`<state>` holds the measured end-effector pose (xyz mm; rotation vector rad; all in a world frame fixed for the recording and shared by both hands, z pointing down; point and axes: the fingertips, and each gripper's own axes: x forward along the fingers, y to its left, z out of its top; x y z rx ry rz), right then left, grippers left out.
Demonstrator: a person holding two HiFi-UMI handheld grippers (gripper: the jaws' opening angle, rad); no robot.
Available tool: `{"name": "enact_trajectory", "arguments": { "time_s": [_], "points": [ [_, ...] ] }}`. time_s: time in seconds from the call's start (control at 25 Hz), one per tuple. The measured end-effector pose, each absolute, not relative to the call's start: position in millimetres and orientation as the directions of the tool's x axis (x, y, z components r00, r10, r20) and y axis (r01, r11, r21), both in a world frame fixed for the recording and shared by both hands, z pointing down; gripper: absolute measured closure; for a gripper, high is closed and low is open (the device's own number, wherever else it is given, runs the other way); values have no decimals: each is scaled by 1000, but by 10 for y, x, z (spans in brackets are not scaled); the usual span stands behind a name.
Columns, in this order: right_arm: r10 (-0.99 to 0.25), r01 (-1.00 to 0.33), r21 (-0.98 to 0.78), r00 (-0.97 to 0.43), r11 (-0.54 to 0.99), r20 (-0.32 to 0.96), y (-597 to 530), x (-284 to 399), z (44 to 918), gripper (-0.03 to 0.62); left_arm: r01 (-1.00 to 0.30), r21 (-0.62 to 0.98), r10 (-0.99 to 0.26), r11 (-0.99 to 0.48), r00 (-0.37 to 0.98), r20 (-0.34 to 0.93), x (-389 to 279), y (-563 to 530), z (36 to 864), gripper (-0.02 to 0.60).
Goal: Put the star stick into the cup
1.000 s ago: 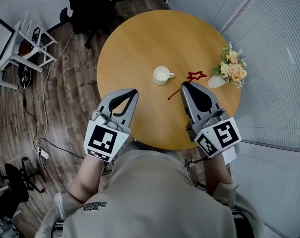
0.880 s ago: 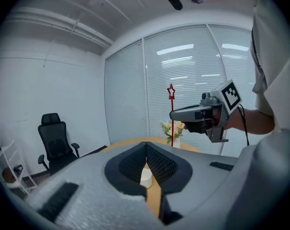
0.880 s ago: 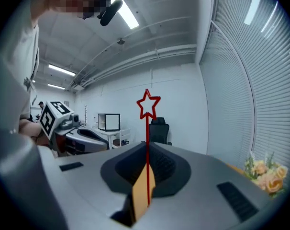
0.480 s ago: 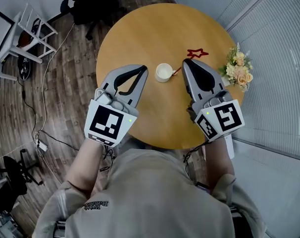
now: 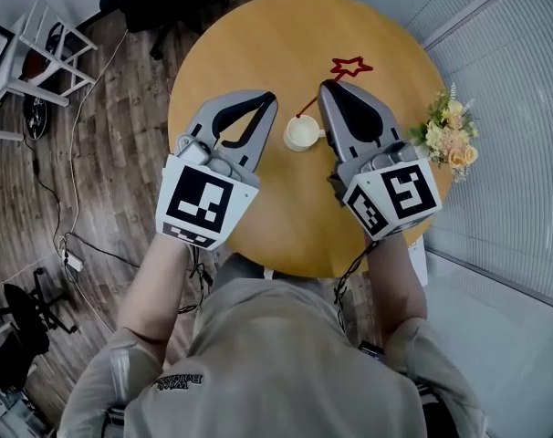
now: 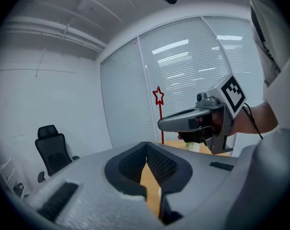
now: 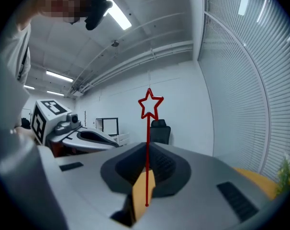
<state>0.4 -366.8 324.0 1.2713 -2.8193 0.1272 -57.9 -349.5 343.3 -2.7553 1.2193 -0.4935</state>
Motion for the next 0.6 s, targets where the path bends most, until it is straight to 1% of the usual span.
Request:
{"name": "enact_trajectory", "arguments": {
  "time_s": [0.24,0.44,0.6],
  "points": [
    [-740,-762,-94,-645,641,188,-3787,-2,3865,559,-700,-159,-707,-697,633,313,-572,-3569,3842,560],
    [-725,-773,-116,-627,623,285,-3934,106,4542,559,-704,-104,-681,-702,621,389,-562,-3683,4425,560],
    [-701,-780,-174,-619,601,355,-3999,175,5022,559,-699,-68,-642,-712,607,468,-548,-3684,4919,560]
  ]
}}
